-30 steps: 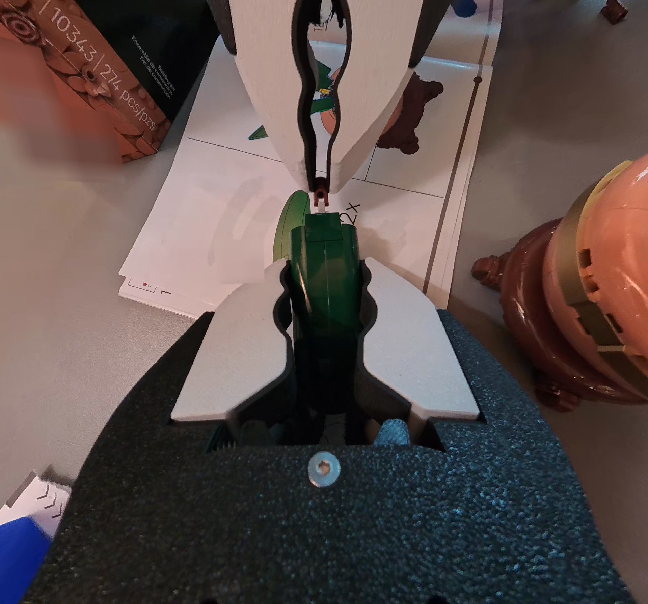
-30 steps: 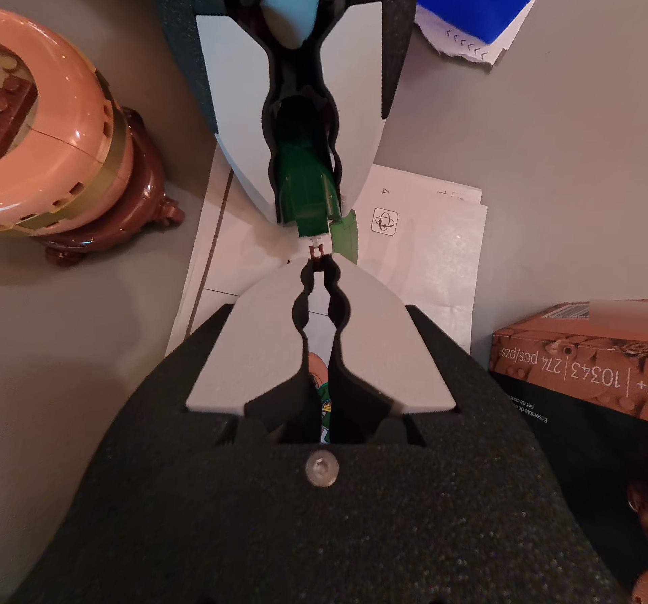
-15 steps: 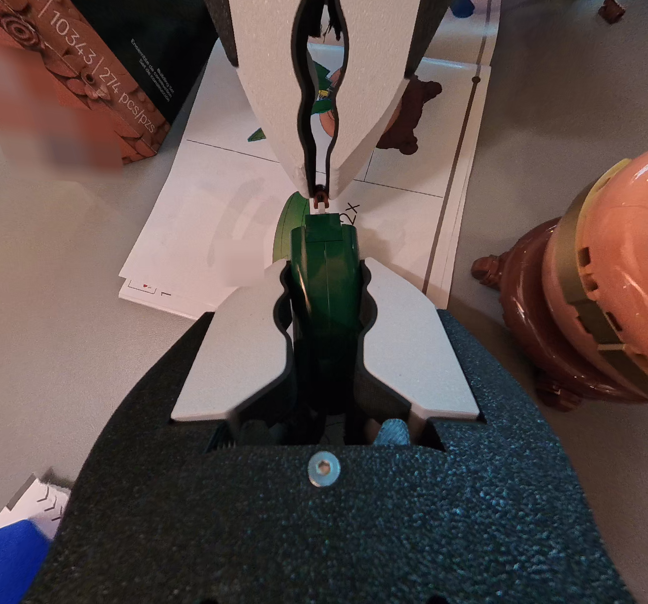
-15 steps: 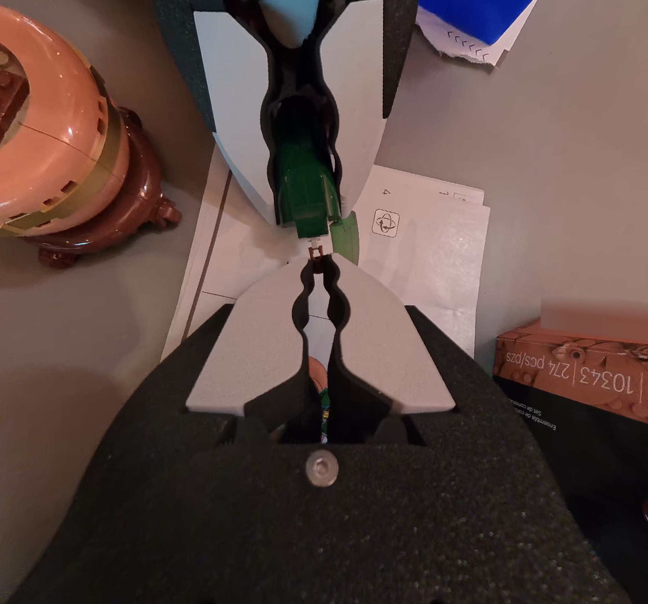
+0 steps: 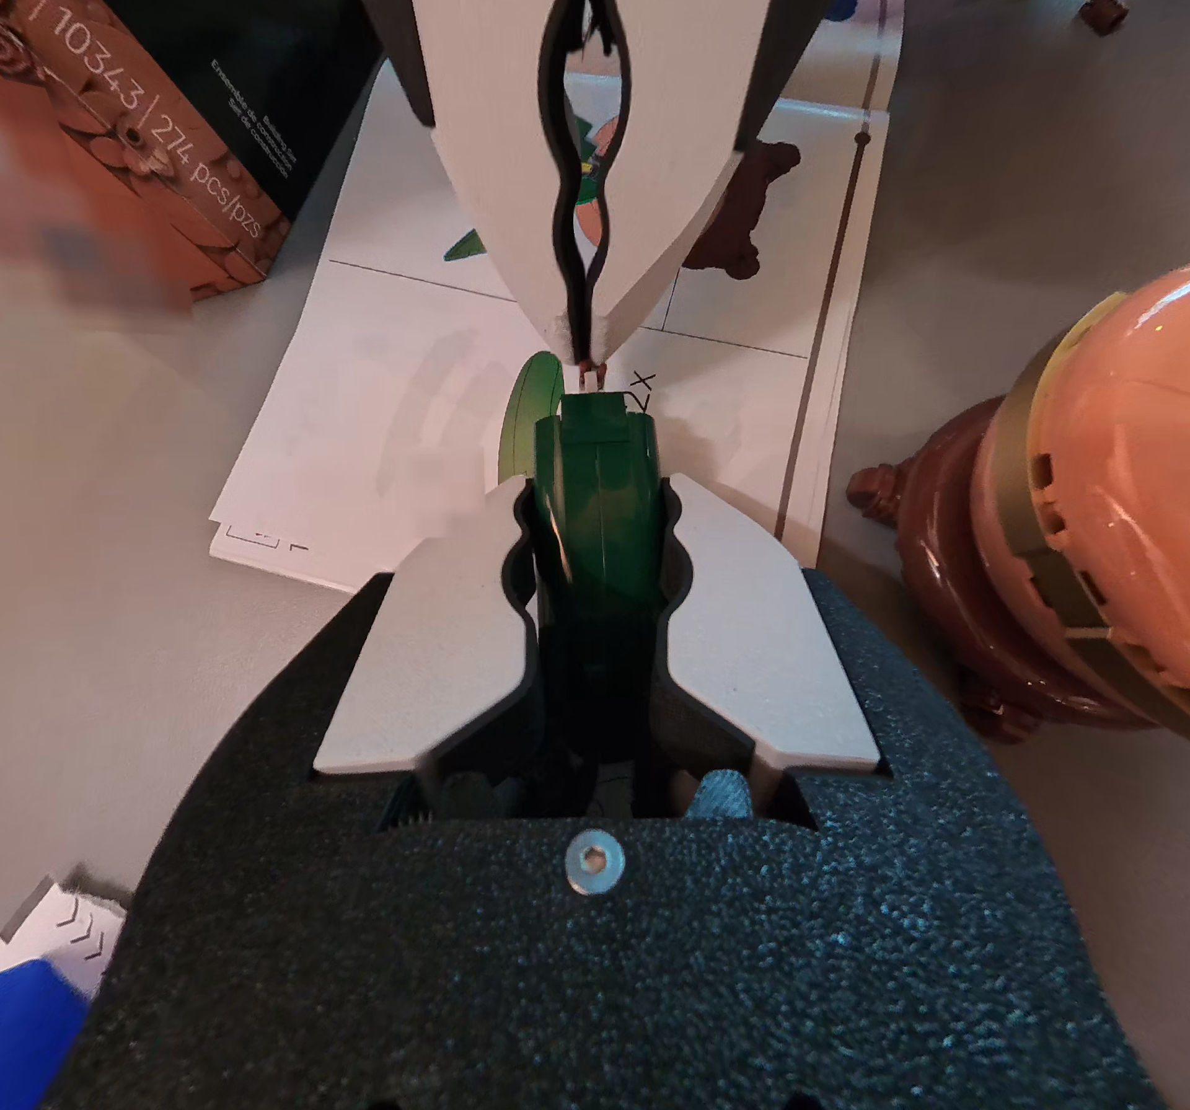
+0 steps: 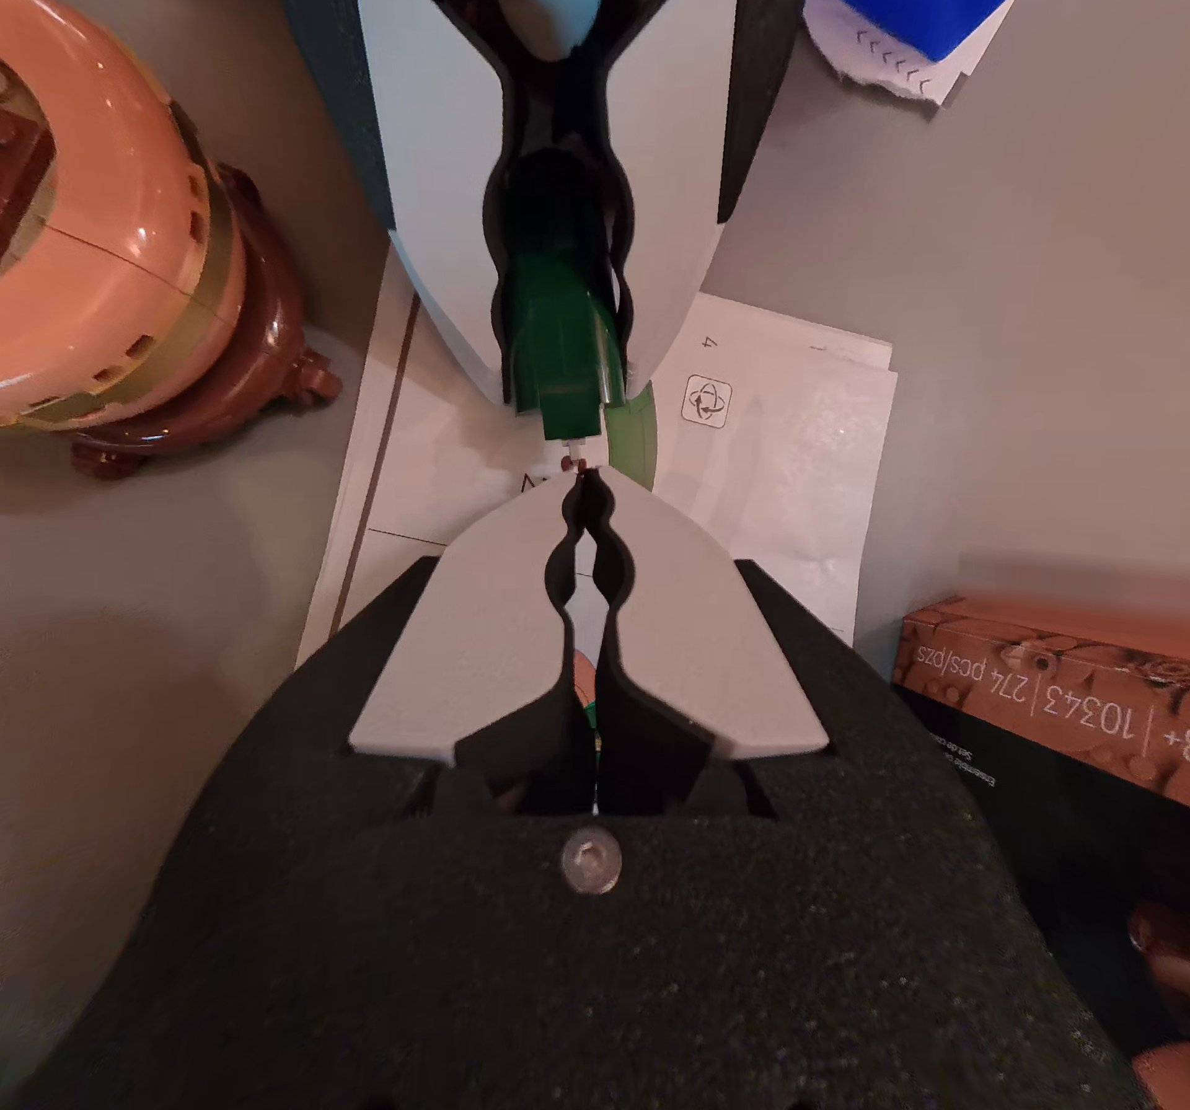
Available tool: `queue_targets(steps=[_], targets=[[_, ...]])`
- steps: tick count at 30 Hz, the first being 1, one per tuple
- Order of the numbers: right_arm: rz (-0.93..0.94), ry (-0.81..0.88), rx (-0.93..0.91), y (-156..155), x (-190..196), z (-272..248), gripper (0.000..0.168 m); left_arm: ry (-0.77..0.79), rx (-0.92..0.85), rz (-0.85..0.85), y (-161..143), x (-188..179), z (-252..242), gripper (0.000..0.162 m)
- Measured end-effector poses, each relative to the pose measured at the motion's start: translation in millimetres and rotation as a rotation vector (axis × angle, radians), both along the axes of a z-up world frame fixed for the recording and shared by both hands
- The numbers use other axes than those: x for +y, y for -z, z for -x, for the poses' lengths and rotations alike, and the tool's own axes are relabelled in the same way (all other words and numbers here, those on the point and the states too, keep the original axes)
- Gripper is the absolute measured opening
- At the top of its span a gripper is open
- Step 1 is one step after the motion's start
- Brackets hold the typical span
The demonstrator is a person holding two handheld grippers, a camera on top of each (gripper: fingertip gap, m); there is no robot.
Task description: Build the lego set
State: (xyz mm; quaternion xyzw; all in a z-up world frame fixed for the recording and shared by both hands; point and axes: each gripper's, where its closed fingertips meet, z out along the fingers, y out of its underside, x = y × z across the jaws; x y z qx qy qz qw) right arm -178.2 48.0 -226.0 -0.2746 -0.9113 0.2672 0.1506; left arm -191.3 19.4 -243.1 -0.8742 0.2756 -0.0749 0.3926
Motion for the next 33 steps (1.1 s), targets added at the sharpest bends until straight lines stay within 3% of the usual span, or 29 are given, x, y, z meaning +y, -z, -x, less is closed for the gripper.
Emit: queue_targets(steps=[19, 33], targets=[[-0.127, -0.048, -0.023, -0.4, -0.8, -0.8, 0.0, 0.017, 0.069, -0.012, -0.1, 0.1, -0.4, 0.035], [-0.076, -0.089, 0.005, 1.7, -2.6, 3.2, 0.0, 0.002, 0.01, 0.016, -0.5, -0.9, 0.0, 0.035]])
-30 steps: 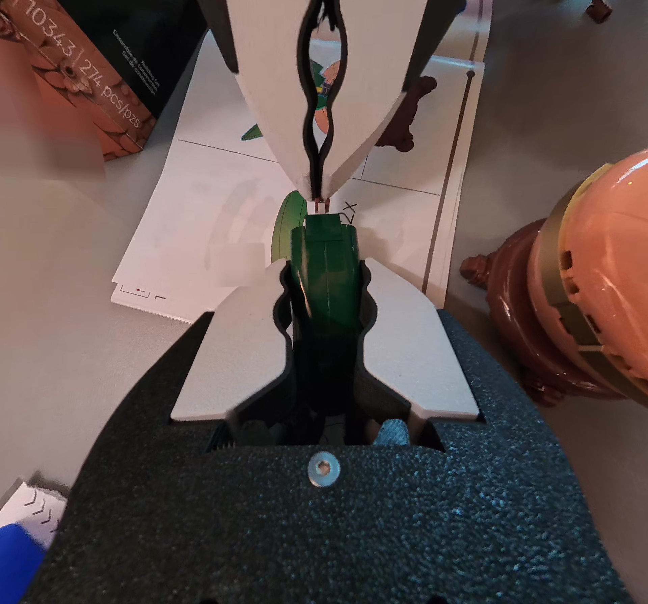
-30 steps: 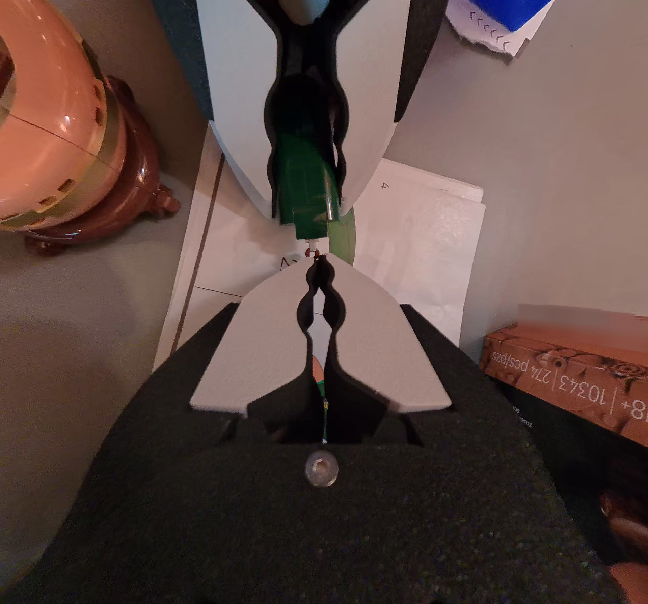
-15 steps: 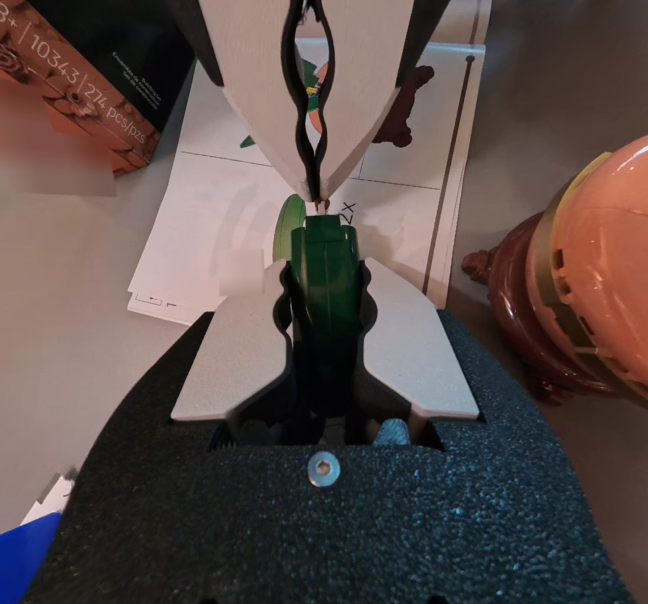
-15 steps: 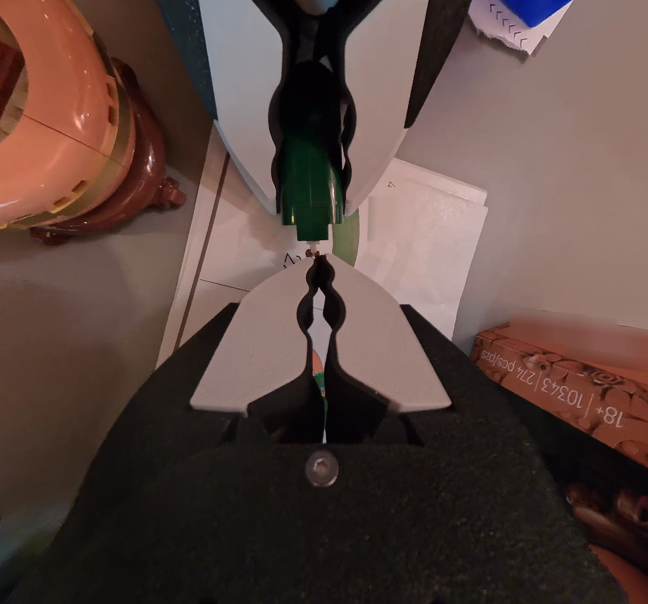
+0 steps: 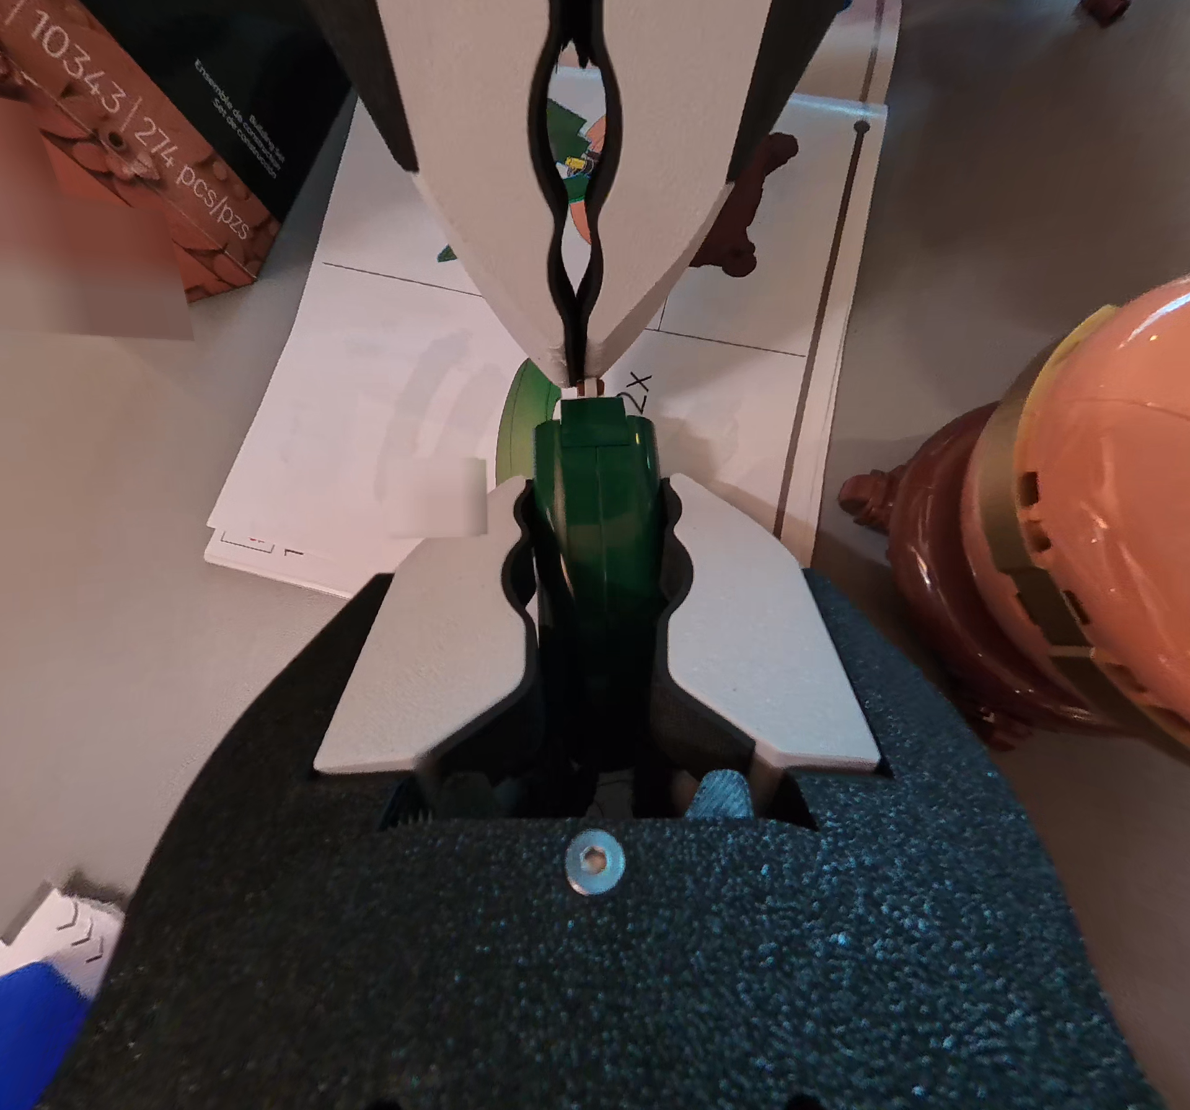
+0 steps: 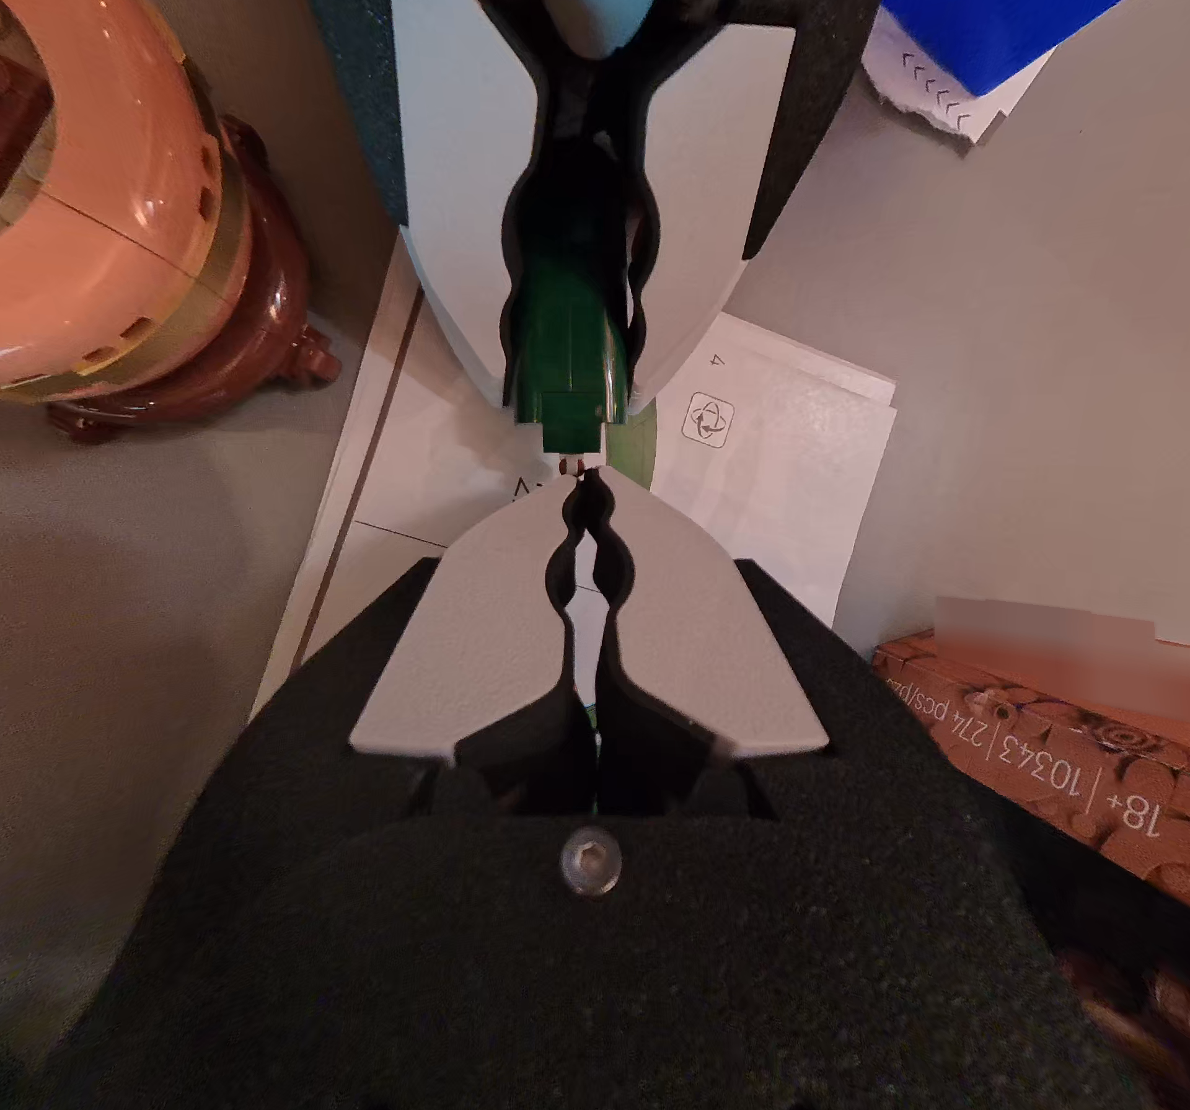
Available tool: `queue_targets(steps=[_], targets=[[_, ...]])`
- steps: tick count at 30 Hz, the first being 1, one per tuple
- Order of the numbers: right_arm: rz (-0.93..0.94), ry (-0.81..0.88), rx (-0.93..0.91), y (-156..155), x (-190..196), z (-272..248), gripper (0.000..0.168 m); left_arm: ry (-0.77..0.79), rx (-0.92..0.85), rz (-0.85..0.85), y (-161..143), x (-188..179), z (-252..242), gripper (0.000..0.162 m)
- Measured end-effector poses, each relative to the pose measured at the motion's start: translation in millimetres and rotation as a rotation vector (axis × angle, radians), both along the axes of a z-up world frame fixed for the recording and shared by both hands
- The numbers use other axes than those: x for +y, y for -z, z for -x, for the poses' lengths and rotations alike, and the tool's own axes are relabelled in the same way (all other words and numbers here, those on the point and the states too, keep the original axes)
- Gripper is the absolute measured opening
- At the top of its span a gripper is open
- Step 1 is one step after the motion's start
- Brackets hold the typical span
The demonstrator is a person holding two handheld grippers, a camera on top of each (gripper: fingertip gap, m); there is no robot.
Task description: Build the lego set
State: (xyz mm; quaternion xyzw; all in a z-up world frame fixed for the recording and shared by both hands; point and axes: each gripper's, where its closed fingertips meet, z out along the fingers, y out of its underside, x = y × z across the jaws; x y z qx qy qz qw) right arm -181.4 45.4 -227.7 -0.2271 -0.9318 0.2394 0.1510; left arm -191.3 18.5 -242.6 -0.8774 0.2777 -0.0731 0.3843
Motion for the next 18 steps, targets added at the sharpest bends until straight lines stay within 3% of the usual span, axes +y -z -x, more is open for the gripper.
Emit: queue_targets(steps=[4, 8, 11, 14, 18], targets=[[0.036, 0.047, 0.018, -2, 3, 4, 0.0, -0.002, 0.0, -0.013, 0, 1, 0, 0.035], [0.134, 0.163, 0.067, -13, 17, 5, 0.023, -0.016, -0.033, -0.048, -4, 3, 3, 0.035], [0.328, 0.211, 0.126, -26, 14, 2, 0.037, -0.017, -0.188, -0.154, -29, 7, -2, 0.035], [0.577, 0.215, 0.236, -53, 5, 2, 0.033, 0.007, -0.33, -0.257, -54, 9, -8, 0.035], [0.844, 0.159, 0.23, -72, -10, -5, 0.024, 0.058, -0.437, -0.324, -72, 7, -18, 0.035]])
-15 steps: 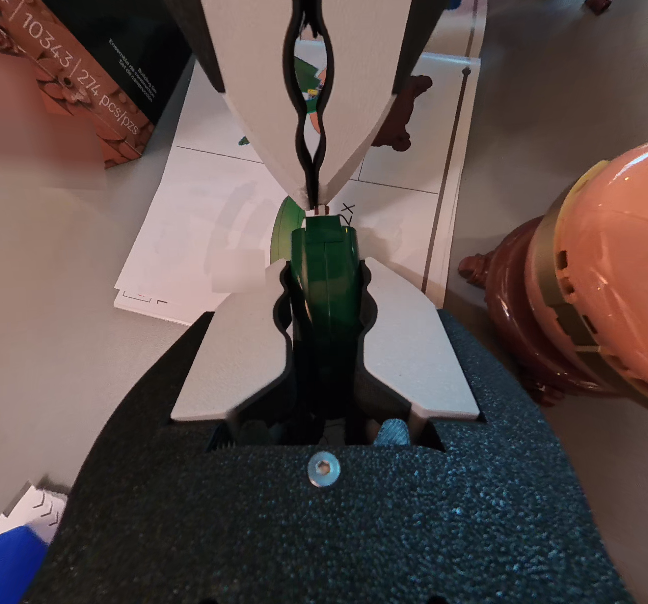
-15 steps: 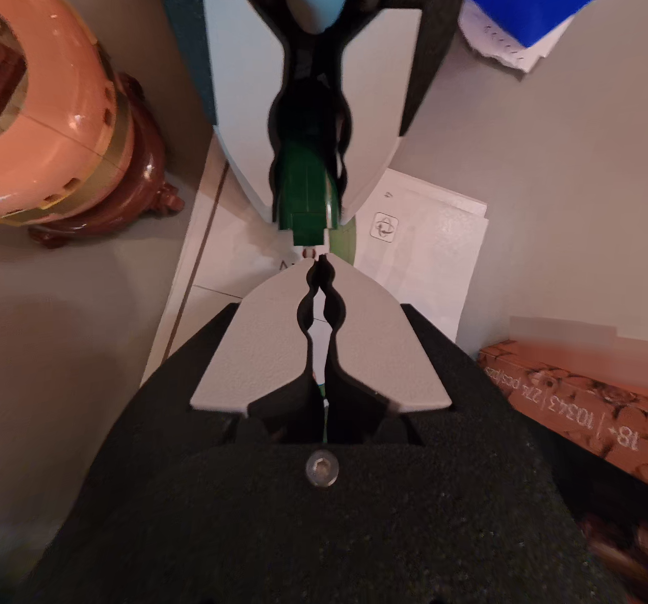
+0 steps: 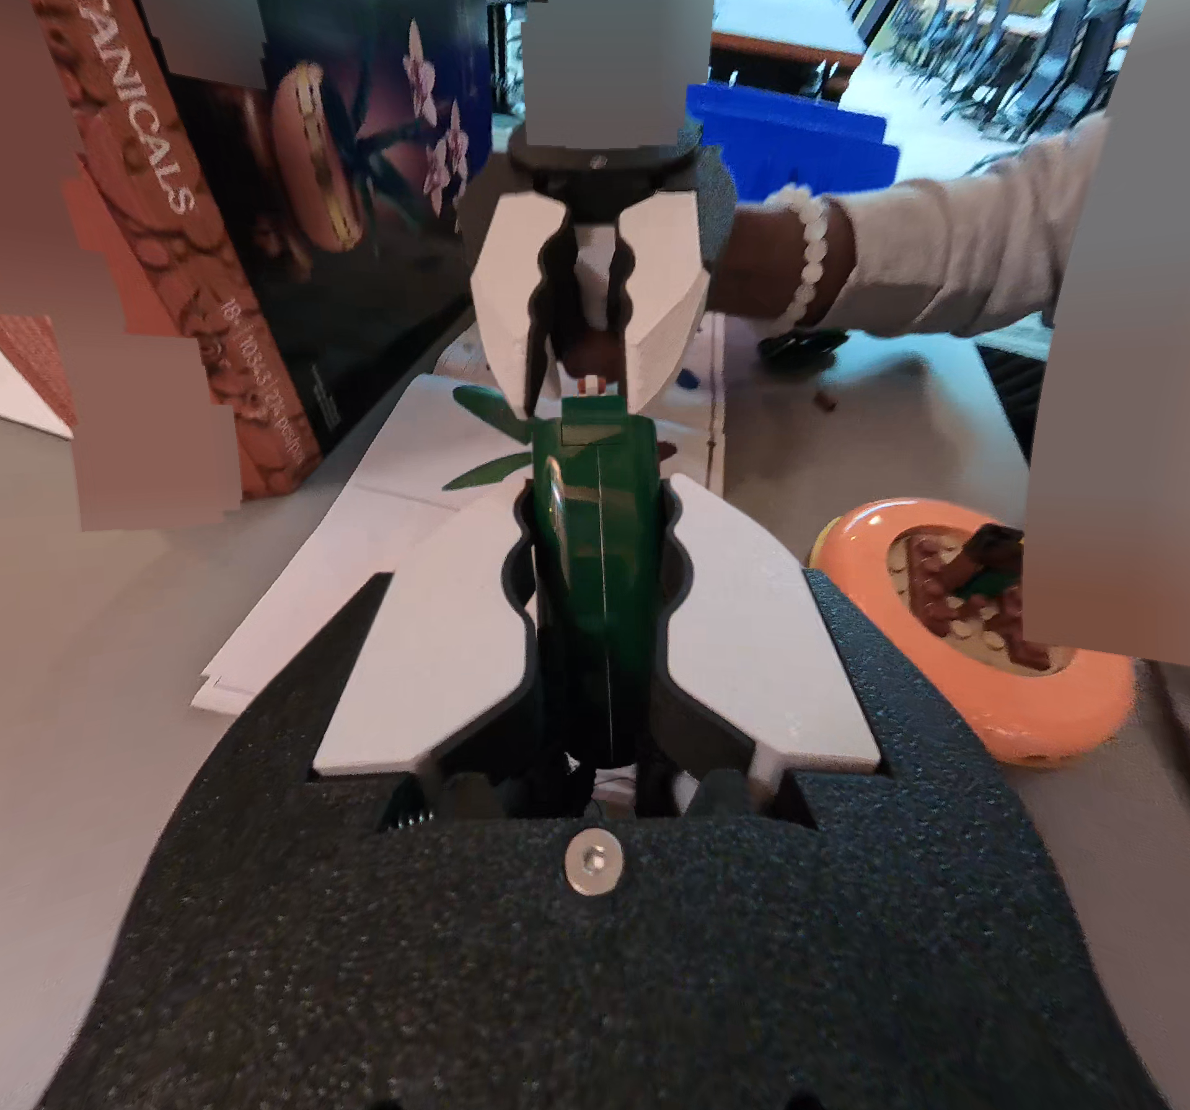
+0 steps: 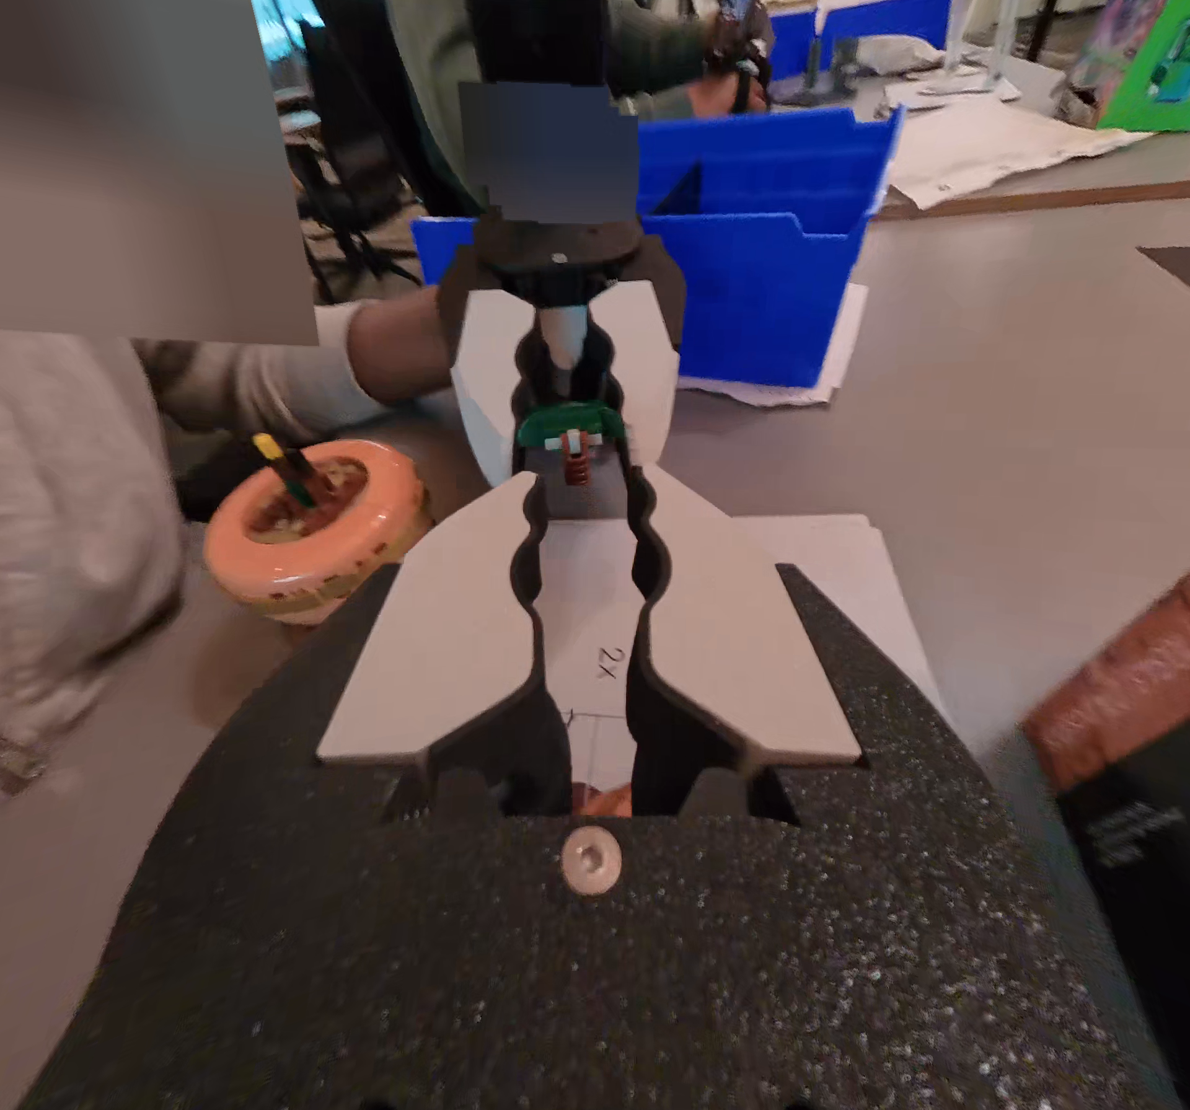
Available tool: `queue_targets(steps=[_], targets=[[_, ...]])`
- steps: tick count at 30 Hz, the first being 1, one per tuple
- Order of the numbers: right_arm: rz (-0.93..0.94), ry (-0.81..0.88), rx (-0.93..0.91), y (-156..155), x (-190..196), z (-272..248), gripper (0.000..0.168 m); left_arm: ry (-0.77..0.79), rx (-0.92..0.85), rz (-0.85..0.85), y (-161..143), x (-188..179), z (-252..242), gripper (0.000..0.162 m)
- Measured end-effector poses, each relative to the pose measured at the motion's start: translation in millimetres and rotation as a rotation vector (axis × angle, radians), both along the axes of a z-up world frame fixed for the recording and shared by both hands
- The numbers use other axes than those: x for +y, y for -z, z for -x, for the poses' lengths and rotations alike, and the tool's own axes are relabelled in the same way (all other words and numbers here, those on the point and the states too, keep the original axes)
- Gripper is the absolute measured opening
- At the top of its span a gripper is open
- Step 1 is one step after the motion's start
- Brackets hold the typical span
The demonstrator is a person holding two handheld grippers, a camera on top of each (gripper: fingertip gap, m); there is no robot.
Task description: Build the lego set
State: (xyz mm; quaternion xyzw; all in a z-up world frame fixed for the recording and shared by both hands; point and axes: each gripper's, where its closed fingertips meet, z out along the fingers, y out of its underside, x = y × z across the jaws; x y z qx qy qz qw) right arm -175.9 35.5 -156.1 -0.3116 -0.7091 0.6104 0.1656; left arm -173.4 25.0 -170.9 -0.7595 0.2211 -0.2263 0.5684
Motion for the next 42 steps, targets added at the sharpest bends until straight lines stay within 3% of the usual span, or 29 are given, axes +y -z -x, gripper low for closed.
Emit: queue_targets(steps=[4, 6, 16, 32, 38, 42], targets=[[0.041, -0.021, 0.035, -4, -6, -1, 0.007, 0.02, -0.019, -0.014, -3, -1, -4, 0.035], [-0.002, -0.035, 0.03, -1, -6, -3, 0.007, 0.031, -0.009, -0.002, -1, -2, -6, 0.035], [-0.635, -0.158, -0.229, 61, -6, -14, 0.006, 0.058, 0.264, 0.242, 52, -12, -7, 0.035], [-1.009, -0.28, -0.433, 81, -1, -24, 0.006, 0.073, 0.363, 0.349, 71, -18, -9, 0.035], [-0.985, -0.225, -0.386, 77, 1, -17, 0.011, 0.045, 0.382, 0.324, 70, -15, -4, 0.035], [-0.669, -0.125, -0.24, 55, -3, -16, 0.026, 0.066, 0.309, 0.229, 53, -12, -8, 0.036]])
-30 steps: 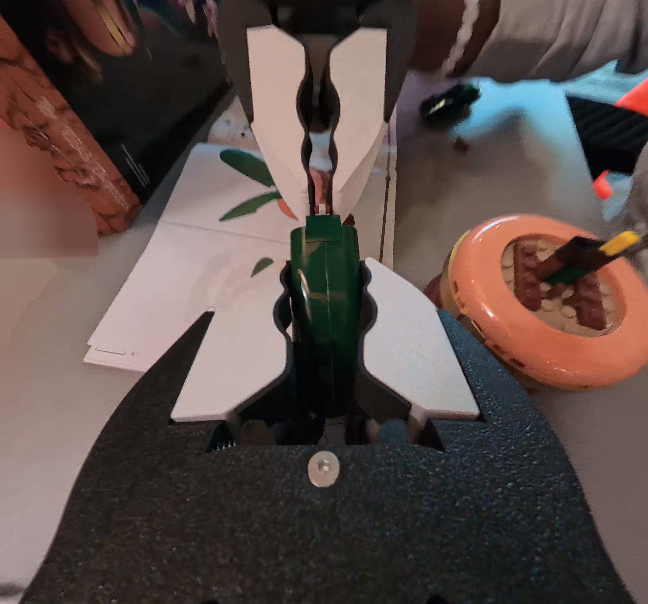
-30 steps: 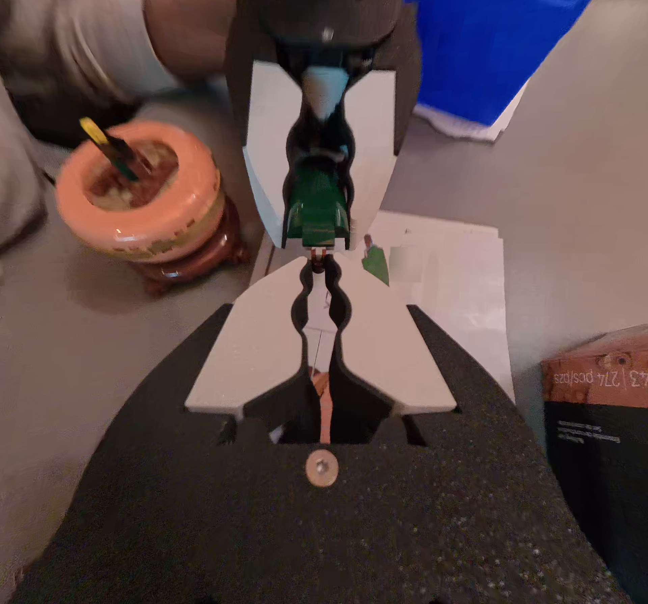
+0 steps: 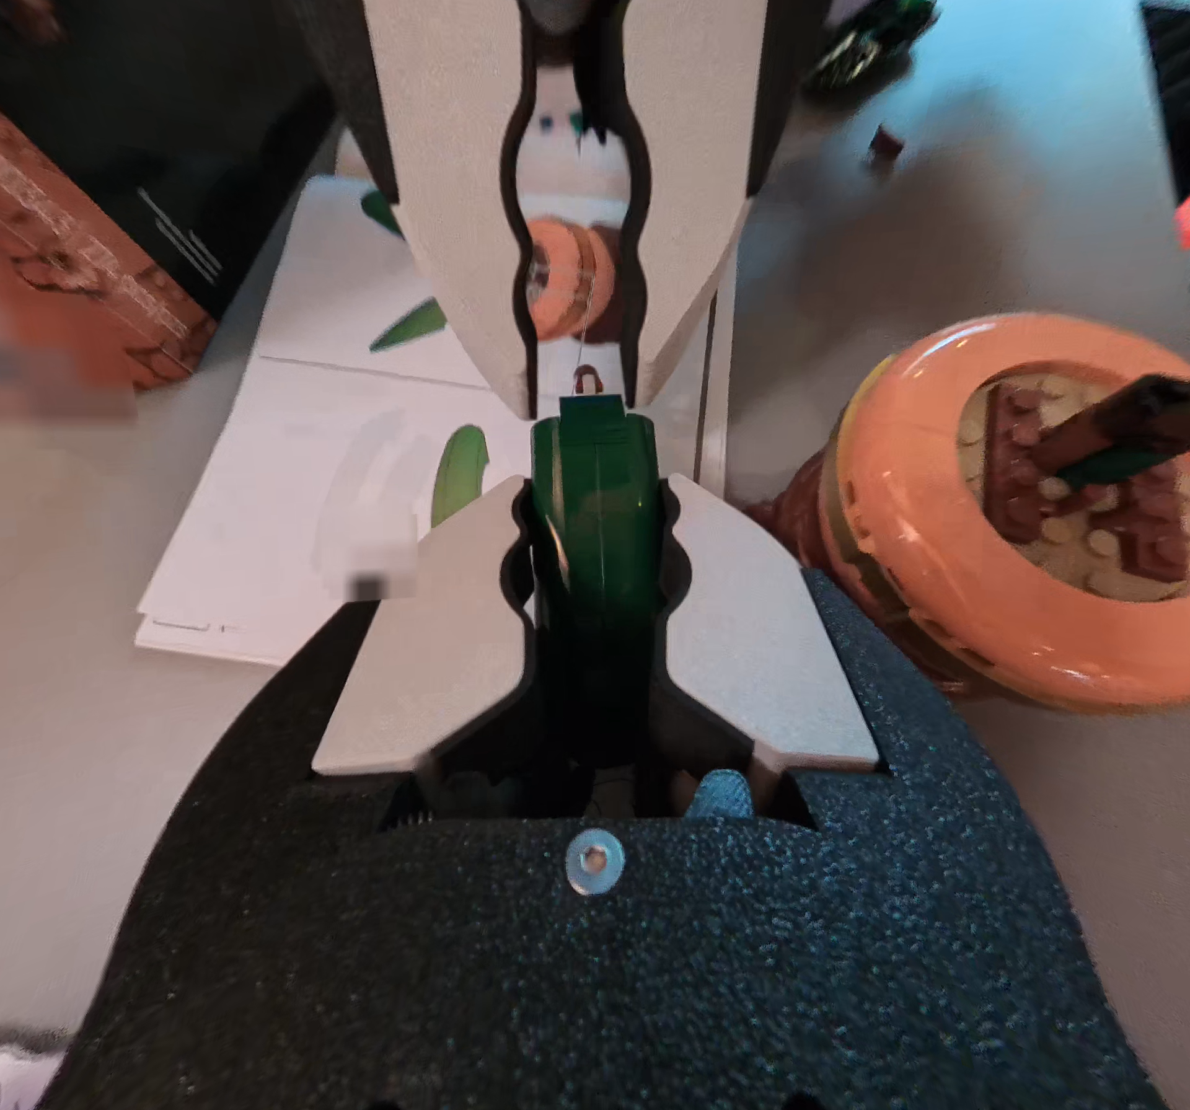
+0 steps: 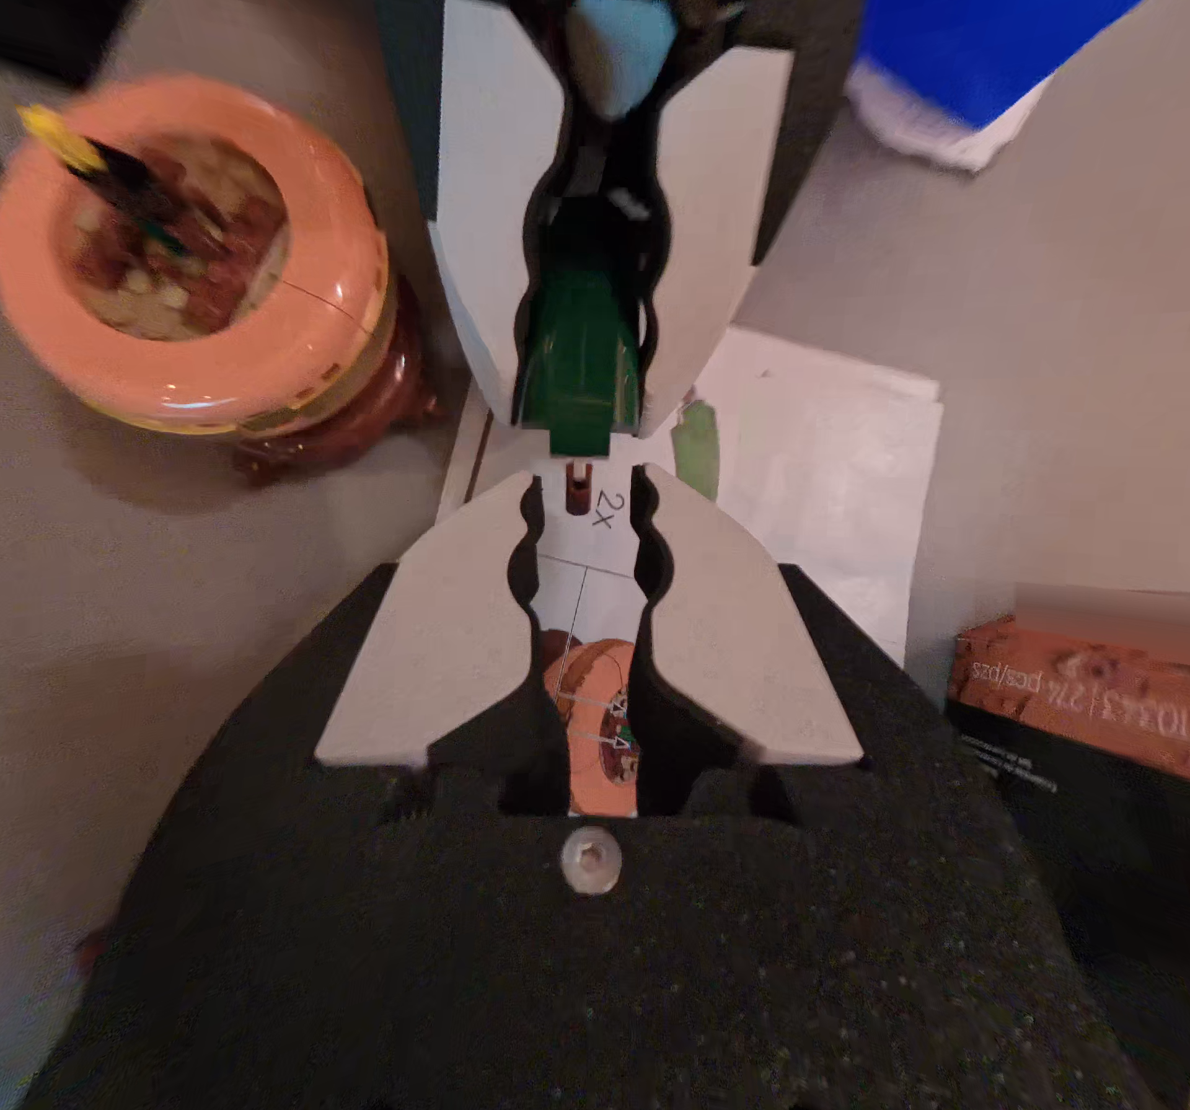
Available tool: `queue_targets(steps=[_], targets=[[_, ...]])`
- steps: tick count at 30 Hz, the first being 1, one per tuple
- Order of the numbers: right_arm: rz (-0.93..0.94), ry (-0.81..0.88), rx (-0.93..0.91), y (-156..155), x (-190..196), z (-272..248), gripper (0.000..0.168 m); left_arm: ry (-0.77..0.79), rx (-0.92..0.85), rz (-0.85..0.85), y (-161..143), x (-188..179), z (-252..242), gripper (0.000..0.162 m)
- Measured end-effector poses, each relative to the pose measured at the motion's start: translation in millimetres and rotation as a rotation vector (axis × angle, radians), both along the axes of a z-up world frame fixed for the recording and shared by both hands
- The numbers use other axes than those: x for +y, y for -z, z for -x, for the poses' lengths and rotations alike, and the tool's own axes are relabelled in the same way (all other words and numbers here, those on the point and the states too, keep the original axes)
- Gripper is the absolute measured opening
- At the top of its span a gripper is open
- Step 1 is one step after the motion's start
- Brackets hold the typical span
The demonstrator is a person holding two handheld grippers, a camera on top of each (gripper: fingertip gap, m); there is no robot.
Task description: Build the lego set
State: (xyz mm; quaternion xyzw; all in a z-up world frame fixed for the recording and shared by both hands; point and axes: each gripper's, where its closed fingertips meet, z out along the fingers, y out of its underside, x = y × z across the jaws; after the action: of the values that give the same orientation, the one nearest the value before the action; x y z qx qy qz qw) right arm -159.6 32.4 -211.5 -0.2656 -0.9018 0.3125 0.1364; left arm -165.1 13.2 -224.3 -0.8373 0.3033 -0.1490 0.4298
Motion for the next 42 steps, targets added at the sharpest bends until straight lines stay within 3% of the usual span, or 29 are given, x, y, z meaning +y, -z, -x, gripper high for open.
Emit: queue_targets(steps=[4, 7, 16, 23, 31, 36, 39, 42], targets=[[0.396, 0.078, 0.248, -39, 4, 1, 0.014, -0.003, -0.139, -0.142, -31, 5, -3, 0.035], [0.525, 0.089, 0.355, -55, 5, -1, 0.01, -0.002, -0.203, -0.19, -42, 7, -5, 0.035], [0.499, 0.064, 0.314, -47, -2, -1, 0.007, 0.022, -0.23, -0.194, -42, 7, -9, 0.035], [0.034, -0.021, 0.035, 5, 0, -10, 0.006, 0.032, 0.018, -0.005, 0, 0, -9, 0.036], [-0.266, -0.086, -0.174, 13, 2, -16, 0.006, 0.026, 0.071, 0.068, 11, -5, -8, 0.035], [-0.251, -0.052, -0.137, 11, 4, -12, 0.007, 0.005, 0.096, 0.046, 11, -3, -2, 0.036], [-0.052, 0.02, -0.019, -8, -2, -5, 0.019, 0.007, 0.057, -0.026, -1, 1, -3, 0.036], [0.206, 0.065, 0.155, -32, -4, -3, 0.018, 0.001, -0.057, -0.113, -22, 5, -7, 0.035]])
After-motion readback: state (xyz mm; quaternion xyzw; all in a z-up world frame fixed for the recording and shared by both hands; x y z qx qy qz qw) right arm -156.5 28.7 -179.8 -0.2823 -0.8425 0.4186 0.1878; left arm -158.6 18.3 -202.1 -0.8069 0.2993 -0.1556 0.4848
